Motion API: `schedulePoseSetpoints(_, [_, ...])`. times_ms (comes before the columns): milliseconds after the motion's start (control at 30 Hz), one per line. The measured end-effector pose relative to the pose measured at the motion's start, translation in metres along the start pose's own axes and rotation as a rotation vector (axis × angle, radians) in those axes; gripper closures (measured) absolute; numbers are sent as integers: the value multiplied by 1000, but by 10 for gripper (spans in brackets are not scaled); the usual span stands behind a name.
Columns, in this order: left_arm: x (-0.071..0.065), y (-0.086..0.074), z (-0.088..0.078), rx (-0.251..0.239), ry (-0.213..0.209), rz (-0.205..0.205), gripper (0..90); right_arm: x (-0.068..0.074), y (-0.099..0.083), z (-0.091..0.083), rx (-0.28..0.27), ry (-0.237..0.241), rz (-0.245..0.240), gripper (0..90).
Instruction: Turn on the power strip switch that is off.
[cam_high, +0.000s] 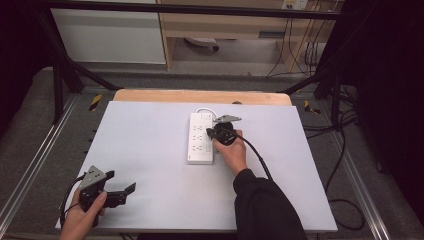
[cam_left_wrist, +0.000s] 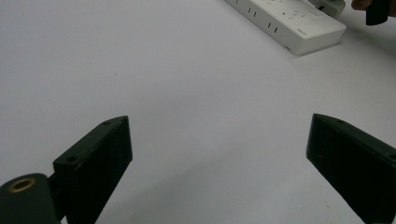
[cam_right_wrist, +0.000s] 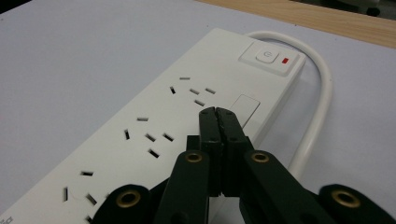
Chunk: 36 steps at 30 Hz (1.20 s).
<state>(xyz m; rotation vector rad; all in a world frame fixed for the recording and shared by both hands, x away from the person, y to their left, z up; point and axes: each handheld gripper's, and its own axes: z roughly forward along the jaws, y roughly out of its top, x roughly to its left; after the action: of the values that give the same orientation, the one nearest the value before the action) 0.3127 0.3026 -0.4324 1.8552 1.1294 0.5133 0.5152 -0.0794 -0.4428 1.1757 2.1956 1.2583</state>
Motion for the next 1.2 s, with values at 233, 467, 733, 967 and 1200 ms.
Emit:
schedulePoseSetpoints(233, [0,0,0,0,0,0,70,0,0,0,0,1,1,900])
schedulePoseSetpoints(467, [0,0,0,0,0,0,70,0,0,0,-1,-3,-3,900])
schedulePoseSetpoints(733, [0,0,0,-1,0,-1,70,0,-1,1,-6,-6,-13,900])
schedulePoseSetpoints(967, [0,0,0,-1,0,0,70,1,-3,2,-4,-12,-15,900])
schedulePoseSetpoints(1200, [0,0,0,0,0,-1,70,1,-2,1,4,-9,-11,900])
